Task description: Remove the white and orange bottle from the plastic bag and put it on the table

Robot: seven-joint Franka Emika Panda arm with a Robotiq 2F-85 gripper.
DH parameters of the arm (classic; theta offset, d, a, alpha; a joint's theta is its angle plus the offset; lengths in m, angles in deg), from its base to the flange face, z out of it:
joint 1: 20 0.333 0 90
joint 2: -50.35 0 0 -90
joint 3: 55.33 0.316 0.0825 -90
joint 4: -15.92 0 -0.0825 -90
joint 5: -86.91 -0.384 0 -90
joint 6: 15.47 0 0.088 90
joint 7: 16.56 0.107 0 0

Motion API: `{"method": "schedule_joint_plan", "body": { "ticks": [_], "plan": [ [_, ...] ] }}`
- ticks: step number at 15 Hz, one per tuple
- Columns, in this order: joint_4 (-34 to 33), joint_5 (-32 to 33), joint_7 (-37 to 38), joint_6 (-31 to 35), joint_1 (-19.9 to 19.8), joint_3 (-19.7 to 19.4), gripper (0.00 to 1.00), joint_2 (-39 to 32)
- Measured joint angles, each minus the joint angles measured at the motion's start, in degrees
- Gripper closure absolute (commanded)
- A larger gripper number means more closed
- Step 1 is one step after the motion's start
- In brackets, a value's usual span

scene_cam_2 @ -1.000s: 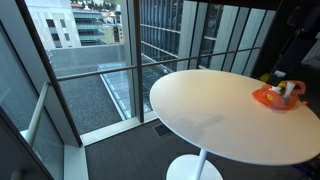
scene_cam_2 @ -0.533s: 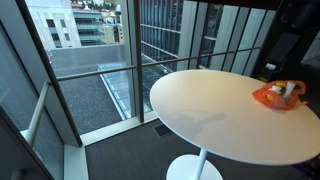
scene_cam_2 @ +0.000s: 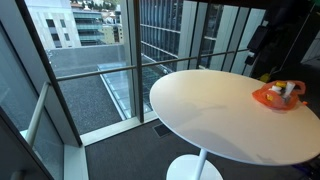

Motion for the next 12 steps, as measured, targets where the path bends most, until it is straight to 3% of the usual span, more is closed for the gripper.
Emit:
{"method": "schedule_joint_plan", "body": {
  "ticks": [12],
  "plan": [
    [-6.94, 4.01, 0.00, 3.59, -6.13, -9.11, 0.00, -10.93]
  ]
}}
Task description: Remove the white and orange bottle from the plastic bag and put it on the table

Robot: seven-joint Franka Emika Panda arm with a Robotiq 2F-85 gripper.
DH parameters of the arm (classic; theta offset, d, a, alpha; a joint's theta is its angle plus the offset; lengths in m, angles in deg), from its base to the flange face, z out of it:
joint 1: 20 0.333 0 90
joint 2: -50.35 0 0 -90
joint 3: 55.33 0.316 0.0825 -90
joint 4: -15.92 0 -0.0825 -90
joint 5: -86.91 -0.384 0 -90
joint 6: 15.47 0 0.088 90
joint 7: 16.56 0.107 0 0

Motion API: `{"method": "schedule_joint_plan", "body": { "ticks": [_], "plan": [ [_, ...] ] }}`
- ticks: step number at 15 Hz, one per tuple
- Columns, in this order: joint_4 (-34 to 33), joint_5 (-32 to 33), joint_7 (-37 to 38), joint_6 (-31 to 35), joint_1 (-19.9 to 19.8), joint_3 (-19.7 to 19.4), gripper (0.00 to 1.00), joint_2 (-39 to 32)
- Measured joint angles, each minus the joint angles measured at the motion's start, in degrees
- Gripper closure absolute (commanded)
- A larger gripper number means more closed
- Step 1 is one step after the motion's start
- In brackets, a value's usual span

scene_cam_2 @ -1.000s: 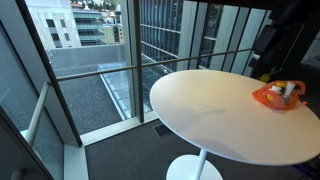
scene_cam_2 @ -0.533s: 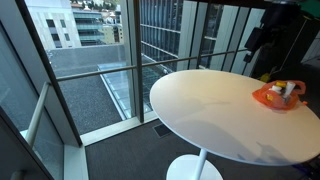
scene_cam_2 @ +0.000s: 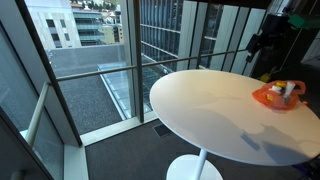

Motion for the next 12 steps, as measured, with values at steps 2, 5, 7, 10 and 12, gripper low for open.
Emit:
{"method": "schedule_joint_plan", "body": {
  "ticks": [2, 5, 7, 10, 12],
  "plan": [
    [-0.62, -0.20, -0.01, 0.46, -0.59, -1.41, 0.00, -2.01],
    [-1.83, -0.22, -0.01, 0.59, -1.15, -2.88, 0.00, -4.68],
    [-2.48, -0.22, 0.03, 0.62, -1.16, -3.16, 0.00, -5.29],
    [-2.85, -0.22, 0.09, 0.62, -1.12, -3.15, 0.00, -5.30],
    [-2.91, -0.22, 0.10, 0.62, -1.13, -3.15, 0.00, -5.31]
  ]
}}
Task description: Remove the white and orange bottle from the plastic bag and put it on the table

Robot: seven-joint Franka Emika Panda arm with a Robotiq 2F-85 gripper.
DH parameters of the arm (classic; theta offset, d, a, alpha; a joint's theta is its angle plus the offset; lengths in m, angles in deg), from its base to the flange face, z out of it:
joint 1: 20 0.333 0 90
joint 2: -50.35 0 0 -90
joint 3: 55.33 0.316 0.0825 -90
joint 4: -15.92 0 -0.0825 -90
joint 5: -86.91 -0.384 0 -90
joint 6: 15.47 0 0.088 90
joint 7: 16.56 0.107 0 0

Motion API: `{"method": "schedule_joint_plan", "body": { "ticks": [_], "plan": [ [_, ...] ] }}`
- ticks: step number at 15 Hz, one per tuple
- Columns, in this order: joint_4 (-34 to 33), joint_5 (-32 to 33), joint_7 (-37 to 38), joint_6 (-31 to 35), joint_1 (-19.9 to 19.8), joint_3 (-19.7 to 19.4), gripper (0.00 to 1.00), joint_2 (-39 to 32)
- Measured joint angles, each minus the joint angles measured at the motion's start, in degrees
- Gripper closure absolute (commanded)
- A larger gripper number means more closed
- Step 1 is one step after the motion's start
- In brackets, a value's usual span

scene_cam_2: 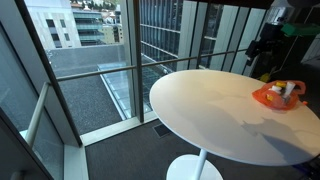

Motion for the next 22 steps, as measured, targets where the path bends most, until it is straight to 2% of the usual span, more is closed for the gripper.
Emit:
{"method": "schedule_joint_plan", "body": {
  "ticks": [5, 9, 16, 22],
  "plan": [
    [-0.52, -0.01, 0.97, -0.03, -0.19, -1.03, 0.00, -1.09],
    [-2.76, -0.47, 2.10, -0.08, -2.18, -3.26, 0.00, -4.41],
    [-10.32, -4.69, 4.14, -0.52, -6.98, -7.74, 0.00, -12.99],
    [-17.58, -8.69, 7.41, -0.56, -9.37, -9.07, 0.00, -22.03]
  ]
}}
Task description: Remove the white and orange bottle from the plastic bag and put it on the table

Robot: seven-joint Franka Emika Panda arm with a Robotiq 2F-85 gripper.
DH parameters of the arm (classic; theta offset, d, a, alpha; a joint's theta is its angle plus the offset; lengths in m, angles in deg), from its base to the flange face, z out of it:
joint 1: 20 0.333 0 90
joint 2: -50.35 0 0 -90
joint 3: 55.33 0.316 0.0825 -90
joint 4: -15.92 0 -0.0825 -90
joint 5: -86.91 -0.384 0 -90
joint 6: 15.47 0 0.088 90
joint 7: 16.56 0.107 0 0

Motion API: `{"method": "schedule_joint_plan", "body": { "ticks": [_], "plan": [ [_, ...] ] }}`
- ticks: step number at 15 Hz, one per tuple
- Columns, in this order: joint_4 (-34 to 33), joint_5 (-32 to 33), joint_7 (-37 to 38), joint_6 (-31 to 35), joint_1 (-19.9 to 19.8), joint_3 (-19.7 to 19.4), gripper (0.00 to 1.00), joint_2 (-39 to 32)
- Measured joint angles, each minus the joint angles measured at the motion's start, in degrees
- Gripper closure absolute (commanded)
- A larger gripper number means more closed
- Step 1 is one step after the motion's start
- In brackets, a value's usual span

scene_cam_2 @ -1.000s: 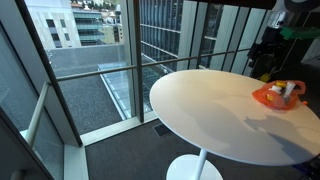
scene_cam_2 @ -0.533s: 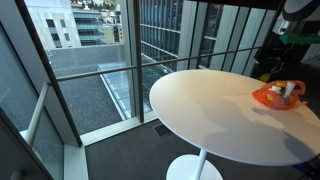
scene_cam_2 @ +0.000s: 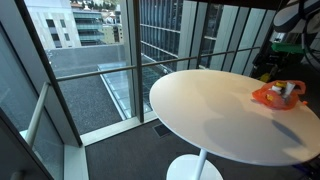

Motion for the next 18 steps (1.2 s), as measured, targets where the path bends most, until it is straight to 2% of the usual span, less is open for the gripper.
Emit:
{"method": "schedule_joint_plan", "body": {
  "ticks": [5, 12, 18],
  "plan": [
    [-2.16, -0.68, 2.51, -0.37, -0.51, -0.77, 0.00, -3.90],
    [-1.86, -0.65, 3.92, -1.01, -0.50, -2.44, 0.00, -3.93],
    [0.89, -0.63, 4.39, -1.15, -0.49, -3.34, 0.00, -3.86]
  ]
}}
